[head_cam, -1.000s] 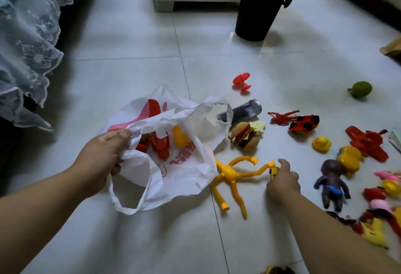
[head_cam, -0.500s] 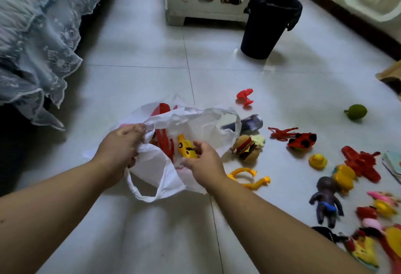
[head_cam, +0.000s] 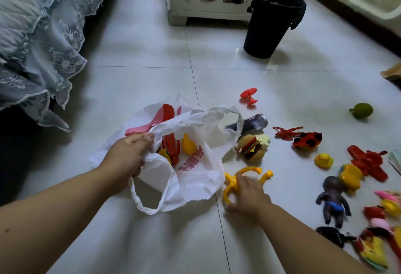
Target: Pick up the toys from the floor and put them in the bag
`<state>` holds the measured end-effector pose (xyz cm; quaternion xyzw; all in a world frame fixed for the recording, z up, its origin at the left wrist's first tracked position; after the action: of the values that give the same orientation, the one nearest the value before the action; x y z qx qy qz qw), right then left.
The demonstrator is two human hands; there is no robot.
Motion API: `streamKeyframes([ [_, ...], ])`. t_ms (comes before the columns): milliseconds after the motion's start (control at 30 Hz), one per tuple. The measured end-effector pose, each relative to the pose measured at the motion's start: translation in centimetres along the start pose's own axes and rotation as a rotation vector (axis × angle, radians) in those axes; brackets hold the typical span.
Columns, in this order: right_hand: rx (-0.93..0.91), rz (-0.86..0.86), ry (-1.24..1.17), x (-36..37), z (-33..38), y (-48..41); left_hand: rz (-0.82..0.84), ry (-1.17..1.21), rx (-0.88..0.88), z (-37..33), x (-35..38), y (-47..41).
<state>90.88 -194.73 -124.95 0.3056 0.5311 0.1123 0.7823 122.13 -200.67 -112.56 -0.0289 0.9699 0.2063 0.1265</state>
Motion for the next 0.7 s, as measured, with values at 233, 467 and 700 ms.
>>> streamKeyframes([
  [233, -0.013, -0.077, 0.12, 0.5, -1.7, 1.0, -0.087, 0.022, 0.05, -1.1, -0.9, -0.1],
  [467, -0.047, -0.033, 0.157, -3.9, -4.4, 4.8, -0.081, 0.028, 0.062, -1.6, -1.1, 0.0],
  [700, -0.224, -0.093, 0.405, -11.8, 1.5, 9.6, -0.068, 0.029, 0.05, -2.2, -1.3, 0.7],
])
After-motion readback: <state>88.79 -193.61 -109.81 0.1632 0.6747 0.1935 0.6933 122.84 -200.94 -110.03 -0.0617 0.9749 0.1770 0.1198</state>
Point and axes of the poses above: each hand's wrist, its own y-axis away from the middle knuckle, its own x-axis out of the palm, z = x × y, the point moved 9 cm from there along -y, towards the middle knuckle, and after that the axes turned 6 degrees about -y, right-handed, at the moved point
